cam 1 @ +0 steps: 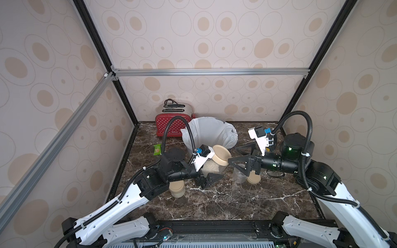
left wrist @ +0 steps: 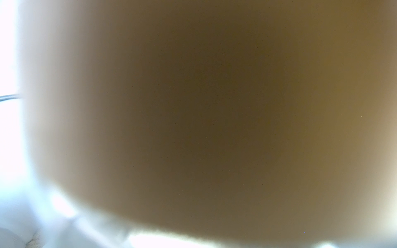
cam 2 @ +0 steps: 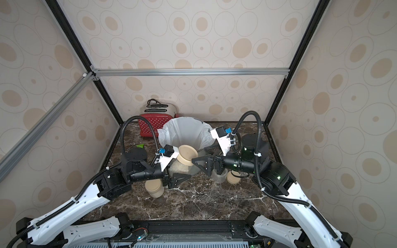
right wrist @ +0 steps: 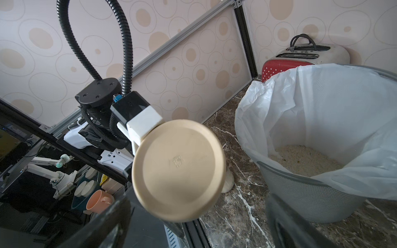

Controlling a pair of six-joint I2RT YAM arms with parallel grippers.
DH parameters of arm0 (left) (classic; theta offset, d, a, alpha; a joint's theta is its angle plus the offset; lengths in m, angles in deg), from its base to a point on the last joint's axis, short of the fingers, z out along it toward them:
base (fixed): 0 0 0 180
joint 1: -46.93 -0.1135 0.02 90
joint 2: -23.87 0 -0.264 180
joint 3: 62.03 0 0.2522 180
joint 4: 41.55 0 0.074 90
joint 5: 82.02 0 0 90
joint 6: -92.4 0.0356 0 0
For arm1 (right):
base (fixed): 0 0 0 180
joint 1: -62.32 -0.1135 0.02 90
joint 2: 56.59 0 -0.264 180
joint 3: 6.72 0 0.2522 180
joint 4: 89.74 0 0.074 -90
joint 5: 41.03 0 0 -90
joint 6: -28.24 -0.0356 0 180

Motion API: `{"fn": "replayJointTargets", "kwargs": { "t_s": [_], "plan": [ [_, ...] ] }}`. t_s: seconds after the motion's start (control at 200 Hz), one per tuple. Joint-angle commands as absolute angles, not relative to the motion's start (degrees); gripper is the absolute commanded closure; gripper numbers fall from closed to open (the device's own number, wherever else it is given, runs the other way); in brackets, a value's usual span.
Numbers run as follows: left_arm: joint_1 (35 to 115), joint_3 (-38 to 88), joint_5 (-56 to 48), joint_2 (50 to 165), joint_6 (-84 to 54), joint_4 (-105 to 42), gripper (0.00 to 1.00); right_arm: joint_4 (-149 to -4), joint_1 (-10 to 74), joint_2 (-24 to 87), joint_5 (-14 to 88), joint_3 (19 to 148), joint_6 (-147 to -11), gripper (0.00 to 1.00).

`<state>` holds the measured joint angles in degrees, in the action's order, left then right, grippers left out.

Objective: Empty moldy rice from jars
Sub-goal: Unscrew the lid from the jar.

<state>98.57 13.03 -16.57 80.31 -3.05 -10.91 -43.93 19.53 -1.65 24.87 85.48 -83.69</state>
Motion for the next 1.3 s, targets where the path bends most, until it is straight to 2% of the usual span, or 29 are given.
{"fn": "replayJointTargets", "kwargs": {
  "t_s": [0.0, 0.185, 0.476, 0.601, 0.671, 0.821, 0.971, 1.052, 1.292],
  "plan": [
    [98.43, 16.69, -16.02, 80.62, -0.50, -13.23, 0.65, -45.60, 16.94, -0.27, 29.84, 86.50, -85.09, 0.00],
    [98.38, 16.13, -15.84, 81.08, -0.32, -13.08, 0.65, -45.60, 13.25, 2.61, 31.65, 88.10, -83.90, 0.00],
    [98.39, 15.98, -16.20, 81.03, -0.10, -13.07, 0.65, -44.91, 12.13, 4.66, 35.50, 87.93, -84.79, 0.00],
    [98.37, 16.06, -16.35, 81.09, -0.06, -13.17, 0.65, -46.03, 12.13, 5.43, 33.77, 87.78, -85.22, 0.00],
    [98.35, 16.06, -16.58, 81.13, -0.06, -13.14, 0.65, -47.10, 12.20, 5.64, 32.86, 87.55, -85.26, 0.06],
    [98.35, 15.73, -16.98, 80.66, -0.54, -13.79, 0.65, -47.50, 12.13, 6.06, 29.87, 87.76, -83.25, 0.26],
    [98.41, 15.69, -20.24, 79.67, -2.44, -16.06, 0.65, -44.93, 12.92, 5.60, 26.66, 90.91, -77.08, 0.38],
    [98.38, 16.07, -22.90, 79.43, -3.83, -17.51, 0.65, -44.62, 14.34, 5.75, 21.48, 92.91, -73.97, 0.42],
    [98.39, 17.08, -31.10, 80.84, -8.89, -22.88, 0.65, -41.58, 18.67, 10.02, 2.61, 100.10, -64.18, 0.45]
  ]
}}
